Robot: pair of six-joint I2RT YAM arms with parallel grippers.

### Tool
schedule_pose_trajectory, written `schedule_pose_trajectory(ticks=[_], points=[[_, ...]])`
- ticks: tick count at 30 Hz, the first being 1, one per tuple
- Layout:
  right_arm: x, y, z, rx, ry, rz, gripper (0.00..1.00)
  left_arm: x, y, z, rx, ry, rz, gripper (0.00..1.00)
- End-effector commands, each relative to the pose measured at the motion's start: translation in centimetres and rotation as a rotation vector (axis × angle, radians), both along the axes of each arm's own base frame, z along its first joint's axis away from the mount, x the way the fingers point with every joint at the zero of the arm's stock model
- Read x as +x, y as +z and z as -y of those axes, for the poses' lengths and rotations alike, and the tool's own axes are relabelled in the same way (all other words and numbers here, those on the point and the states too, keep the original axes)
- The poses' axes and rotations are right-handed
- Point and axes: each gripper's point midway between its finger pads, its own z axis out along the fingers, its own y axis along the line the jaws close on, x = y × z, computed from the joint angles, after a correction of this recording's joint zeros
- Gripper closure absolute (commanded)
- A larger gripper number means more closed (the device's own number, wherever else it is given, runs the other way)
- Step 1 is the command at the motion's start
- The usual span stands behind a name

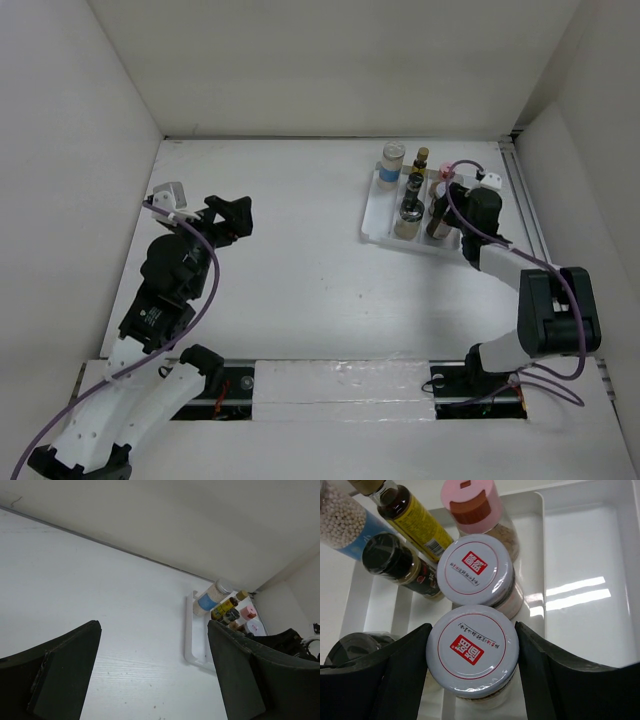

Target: Organize the condiment bottles

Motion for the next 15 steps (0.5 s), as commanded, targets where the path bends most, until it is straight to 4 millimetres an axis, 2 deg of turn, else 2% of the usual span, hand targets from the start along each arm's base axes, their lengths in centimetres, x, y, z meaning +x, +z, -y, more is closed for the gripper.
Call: schedule_pose_trajectory(ticks=[1,4,6,7,13,15], points=[[2.6,5.9,-0.9,0.004,-0.015,0.218,0.45,0.2,1.5,0.1,-0.005,-0.006,0.046,0.17],[1.8,3.8,-1.4,-0.008,-0.024,0.157,0.41,0.4,1.3,0.2,-0.001,-0.006,0.038,0.17],[1.5,3.2,-1.6,-0.012,-0.025,0.145,0.38,0.6,1.0,0.3,0.003,-0.006,0.029,0.17],[1.2,3.1,-2.0,-0.011,-0.016,0.143,0.37,0.6,1.0,0.3,0.003,-0.006,0.029,0.17],[0.2,3.8,-1.0,-0.040,-0.073,0.147,0.35,0.5,1.0,0.5,0.003,-0.016,0.029,0.17],[0.0,4.1,-0.8,-0.042,-0.082,0.150,0.32,0.5,1.0,0.5,0.003,-0.017,0.029,0.17]])
